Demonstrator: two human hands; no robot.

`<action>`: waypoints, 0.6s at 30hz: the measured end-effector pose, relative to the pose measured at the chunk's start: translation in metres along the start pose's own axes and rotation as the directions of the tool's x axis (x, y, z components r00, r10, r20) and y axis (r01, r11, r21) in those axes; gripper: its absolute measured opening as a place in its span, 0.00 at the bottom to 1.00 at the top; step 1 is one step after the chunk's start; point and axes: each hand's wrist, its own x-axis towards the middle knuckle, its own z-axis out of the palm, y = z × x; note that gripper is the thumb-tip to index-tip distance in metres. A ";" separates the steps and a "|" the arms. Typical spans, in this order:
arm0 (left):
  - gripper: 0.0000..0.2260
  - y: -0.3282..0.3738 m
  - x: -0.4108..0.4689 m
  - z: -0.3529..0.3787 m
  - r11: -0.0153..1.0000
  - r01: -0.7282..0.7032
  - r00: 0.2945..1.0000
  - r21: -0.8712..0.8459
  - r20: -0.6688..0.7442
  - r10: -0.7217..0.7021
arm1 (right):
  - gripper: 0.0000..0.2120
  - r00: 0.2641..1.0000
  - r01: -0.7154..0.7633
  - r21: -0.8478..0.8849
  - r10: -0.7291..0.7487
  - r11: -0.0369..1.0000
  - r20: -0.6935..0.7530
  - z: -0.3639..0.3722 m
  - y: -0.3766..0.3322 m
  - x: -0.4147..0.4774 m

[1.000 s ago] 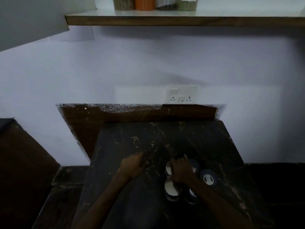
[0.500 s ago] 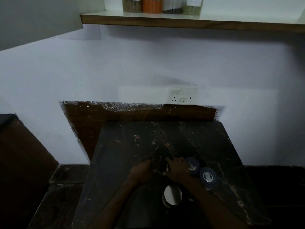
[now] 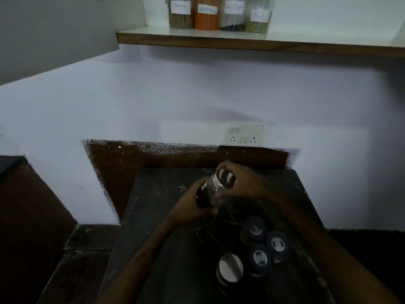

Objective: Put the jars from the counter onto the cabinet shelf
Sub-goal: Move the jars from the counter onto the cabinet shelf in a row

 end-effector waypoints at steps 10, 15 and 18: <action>0.41 0.114 0.034 0.019 0.951 -0.151 0.785 0.270 -0.551 0.281 | 0.25 0.897 0.183 0.240 -0.062 0.953 -0.437 -0.083 -0.058 -0.047; 0.38 0.160 0.045 0.043 0.911 -0.251 0.734 0.326 -0.549 0.399 | 0.28 0.808 0.348 0.198 -0.186 0.916 -0.559 -0.120 -0.065 -0.063; 0.34 0.181 0.052 0.025 0.946 -0.321 0.875 -0.038 -0.394 0.281 | 0.30 0.802 0.449 0.189 -0.301 0.873 -0.516 -0.162 -0.058 -0.075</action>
